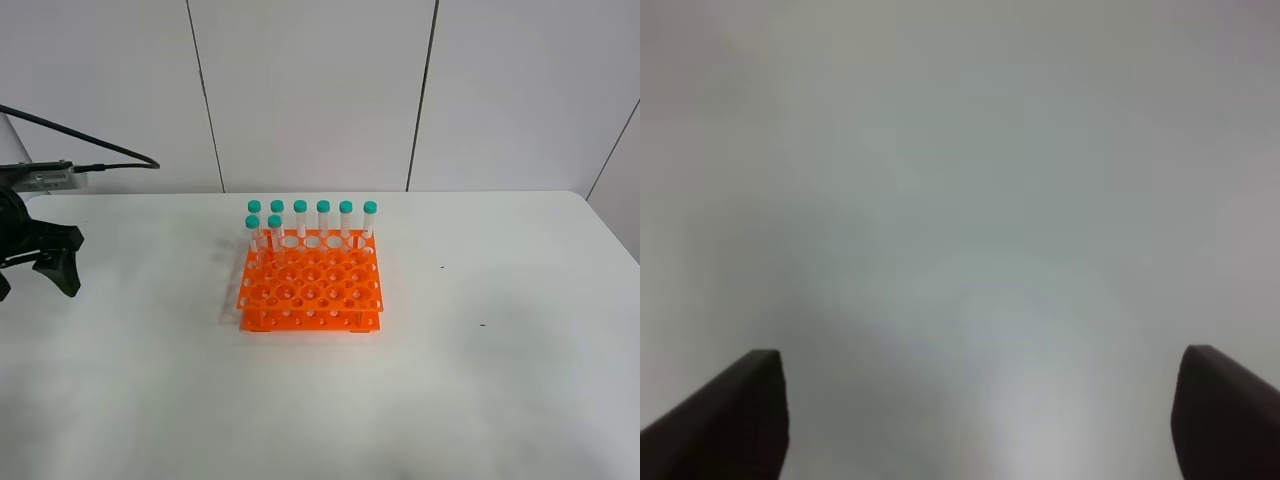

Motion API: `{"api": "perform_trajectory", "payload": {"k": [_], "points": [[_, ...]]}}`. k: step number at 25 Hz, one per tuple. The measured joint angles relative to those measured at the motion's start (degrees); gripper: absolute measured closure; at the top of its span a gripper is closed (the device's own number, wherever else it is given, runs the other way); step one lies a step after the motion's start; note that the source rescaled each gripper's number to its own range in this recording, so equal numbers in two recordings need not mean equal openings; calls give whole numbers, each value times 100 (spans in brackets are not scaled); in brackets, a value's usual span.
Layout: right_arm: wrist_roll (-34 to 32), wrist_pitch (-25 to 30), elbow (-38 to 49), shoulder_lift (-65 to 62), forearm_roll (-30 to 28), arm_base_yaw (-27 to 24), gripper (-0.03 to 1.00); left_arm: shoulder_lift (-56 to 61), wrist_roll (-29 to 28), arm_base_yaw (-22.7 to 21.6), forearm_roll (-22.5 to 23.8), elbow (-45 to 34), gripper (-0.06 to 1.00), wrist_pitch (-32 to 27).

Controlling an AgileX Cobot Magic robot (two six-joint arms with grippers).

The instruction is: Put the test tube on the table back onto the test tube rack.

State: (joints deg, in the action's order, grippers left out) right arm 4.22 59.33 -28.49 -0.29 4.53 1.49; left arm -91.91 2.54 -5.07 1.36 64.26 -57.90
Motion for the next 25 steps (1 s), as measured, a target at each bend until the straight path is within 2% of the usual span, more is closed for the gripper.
{"api": "perform_trajectory", "payload": {"k": [5,14,20,25], "points": [[0,0,0,0,0,0,-3,865,0,0,-57,-404,-5,-84],[0,0,0,0,0,0,-3,3866,0,0,-57,-2125,-5,-618],[0,0,0,0,0,0,-3,6128,0,0,-58,-3061,-5,-171],[0,0,0,0,0,0,-3,7288,-46,0,-64,-3568,-5,-191]]}}
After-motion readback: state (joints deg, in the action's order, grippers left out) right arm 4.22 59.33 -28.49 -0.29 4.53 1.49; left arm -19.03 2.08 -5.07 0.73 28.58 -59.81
